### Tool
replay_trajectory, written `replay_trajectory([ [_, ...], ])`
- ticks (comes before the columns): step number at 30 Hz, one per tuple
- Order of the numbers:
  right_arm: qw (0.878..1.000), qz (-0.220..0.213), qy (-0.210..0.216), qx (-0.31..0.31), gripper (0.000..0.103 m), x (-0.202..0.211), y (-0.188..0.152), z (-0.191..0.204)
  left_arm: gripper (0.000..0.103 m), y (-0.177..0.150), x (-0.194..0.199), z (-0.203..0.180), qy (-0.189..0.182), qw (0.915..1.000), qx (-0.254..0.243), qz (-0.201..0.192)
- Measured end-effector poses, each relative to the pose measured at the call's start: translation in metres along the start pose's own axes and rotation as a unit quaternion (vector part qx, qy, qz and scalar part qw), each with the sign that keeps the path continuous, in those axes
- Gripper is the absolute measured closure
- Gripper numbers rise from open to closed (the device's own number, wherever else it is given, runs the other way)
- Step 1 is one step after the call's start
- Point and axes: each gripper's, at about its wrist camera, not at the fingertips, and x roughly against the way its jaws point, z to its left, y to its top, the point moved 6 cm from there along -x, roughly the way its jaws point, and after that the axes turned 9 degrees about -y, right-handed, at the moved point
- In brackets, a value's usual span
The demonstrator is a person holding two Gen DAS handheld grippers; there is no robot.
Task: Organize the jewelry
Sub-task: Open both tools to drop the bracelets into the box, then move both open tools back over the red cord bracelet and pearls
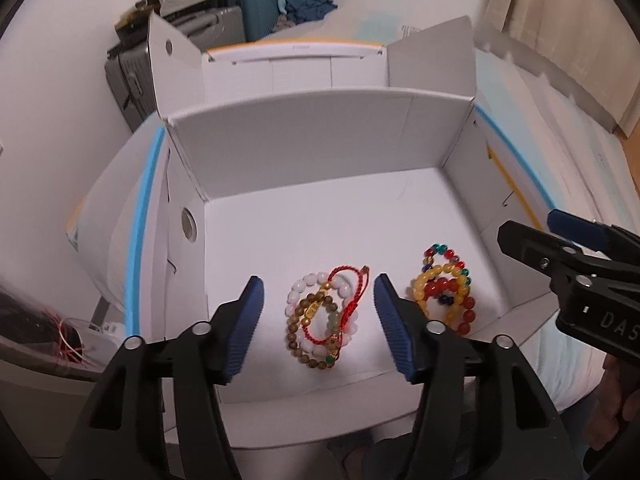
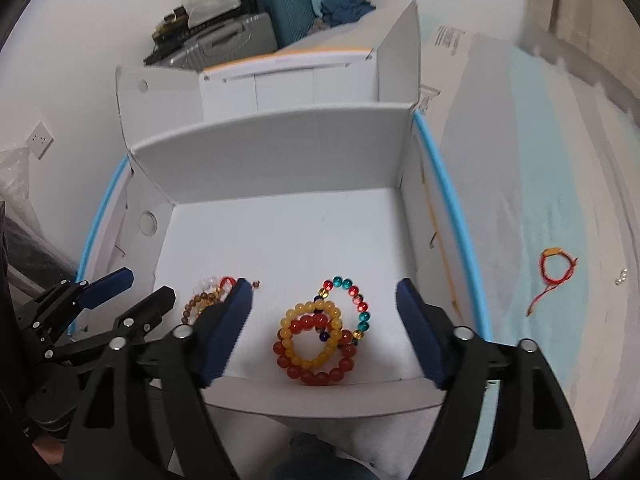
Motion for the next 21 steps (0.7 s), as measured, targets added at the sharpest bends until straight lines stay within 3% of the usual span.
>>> replay_trajectory([
  [7, 0.999, -0.027, -0.015, -0.015, 0.012, 0.028, 0.006, -0.032, 0.008, 0.013, 0.019, -0.029, -0.001, 0.9994, -0.015, -0.033],
  [21, 0.993, -0.047, -0.072, -0.075, 0.008, 0.065, -0.003, -0.154, 0.006, 0.038, 0.009, -0.146, -0.041, 0.9943, -0.086, -0.049],
])
